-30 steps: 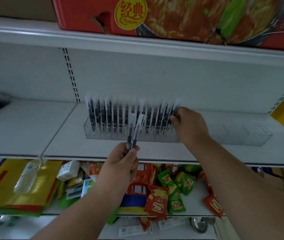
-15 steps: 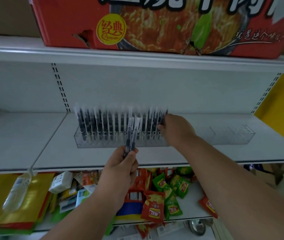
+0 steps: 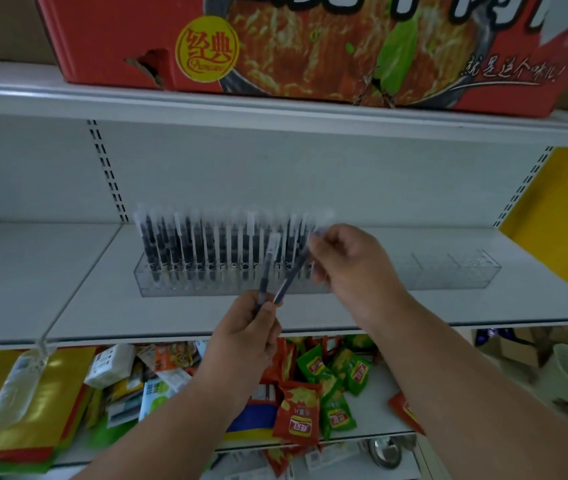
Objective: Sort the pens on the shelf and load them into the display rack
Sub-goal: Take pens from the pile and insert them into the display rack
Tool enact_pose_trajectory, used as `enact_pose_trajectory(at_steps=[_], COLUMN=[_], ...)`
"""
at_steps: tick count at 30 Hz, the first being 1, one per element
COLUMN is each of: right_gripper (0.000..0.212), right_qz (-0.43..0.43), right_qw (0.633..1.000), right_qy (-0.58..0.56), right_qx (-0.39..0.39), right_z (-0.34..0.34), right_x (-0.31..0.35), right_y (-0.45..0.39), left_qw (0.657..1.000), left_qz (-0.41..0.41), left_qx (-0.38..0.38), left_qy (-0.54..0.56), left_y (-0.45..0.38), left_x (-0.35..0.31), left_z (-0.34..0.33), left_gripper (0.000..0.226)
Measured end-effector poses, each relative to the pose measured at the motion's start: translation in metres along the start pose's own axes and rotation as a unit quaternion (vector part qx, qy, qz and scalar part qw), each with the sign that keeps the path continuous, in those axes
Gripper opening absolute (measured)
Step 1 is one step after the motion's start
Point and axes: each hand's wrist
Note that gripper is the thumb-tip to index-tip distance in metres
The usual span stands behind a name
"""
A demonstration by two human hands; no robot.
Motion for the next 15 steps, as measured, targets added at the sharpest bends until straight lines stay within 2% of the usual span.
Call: enact_pose_trajectory(at_steps=[2, 6, 9, 15], right_gripper=[0.018, 0.017, 0.020, 0.021], right_qz=[-0.012, 0.028, 0.068, 0.114], right_qw=[0.997, 0.979, 0.967, 0.952], right_qy=[-0.017, 0.102, 0.160, 0.235], right_qx=[-0.080, -0.173, -0.189, -0.160], right_z=[0.011, 0.022, 0.022, 0.012], right_x=[-0.006, -0.013, -0.018, -0.028], right_y=[-0.010, -0.027, -0.035, -0.045], left_qw=[0.999, 0.998, 0.998, 0.998], left_qz=[-0.009, -0.020, -0.024, -0.026], left_qx=[-0.032, -0.054, -0.050, -0.056], left_qy=[-0.003, 0.008, 0.016, 0.030], left_y=[-0.002, -0.008, -0.010, -0.010], left_x=[0.002, 0.002, 0.001, -0.001], left_z=[0.007, 0.010, 0.007, 0.008], left_gripper=[0.020, 0.021, 0.021, 0.021])
Point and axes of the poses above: each hand's wrist, its own y-axis away from the middle knuckle, its own z-axis out of the back of the hand, x = y × z, and after that the axes turned 13 degrees about y, right-handed
